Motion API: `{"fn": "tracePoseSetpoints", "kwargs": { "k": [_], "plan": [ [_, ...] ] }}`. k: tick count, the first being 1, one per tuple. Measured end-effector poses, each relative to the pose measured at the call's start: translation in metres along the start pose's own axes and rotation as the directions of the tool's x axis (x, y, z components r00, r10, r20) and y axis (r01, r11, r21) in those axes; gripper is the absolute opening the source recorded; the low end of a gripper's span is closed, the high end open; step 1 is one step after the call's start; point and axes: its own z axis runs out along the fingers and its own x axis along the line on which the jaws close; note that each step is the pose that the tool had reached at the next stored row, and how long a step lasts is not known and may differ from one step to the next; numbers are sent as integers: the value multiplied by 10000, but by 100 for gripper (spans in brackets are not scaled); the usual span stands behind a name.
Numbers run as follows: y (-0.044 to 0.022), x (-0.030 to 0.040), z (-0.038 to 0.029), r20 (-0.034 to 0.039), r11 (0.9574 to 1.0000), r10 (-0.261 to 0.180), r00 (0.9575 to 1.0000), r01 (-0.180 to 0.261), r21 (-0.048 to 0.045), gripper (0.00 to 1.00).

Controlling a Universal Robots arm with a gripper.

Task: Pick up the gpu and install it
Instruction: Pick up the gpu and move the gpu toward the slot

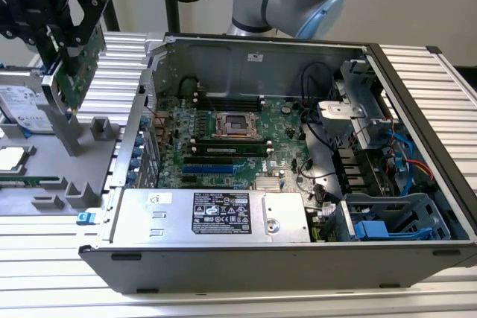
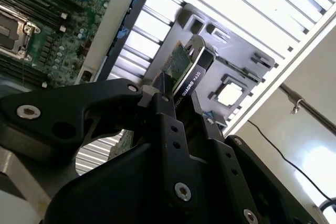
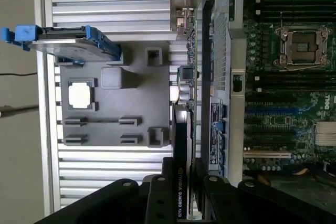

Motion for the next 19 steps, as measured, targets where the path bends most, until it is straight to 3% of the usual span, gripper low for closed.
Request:
{"fn": "tracePoseSetpoints", "kwargs": {
  "k": [19],
  "plan": [
    [5,-265,-11,-147,10000,0,9999,0,3,0]
  ]
}}
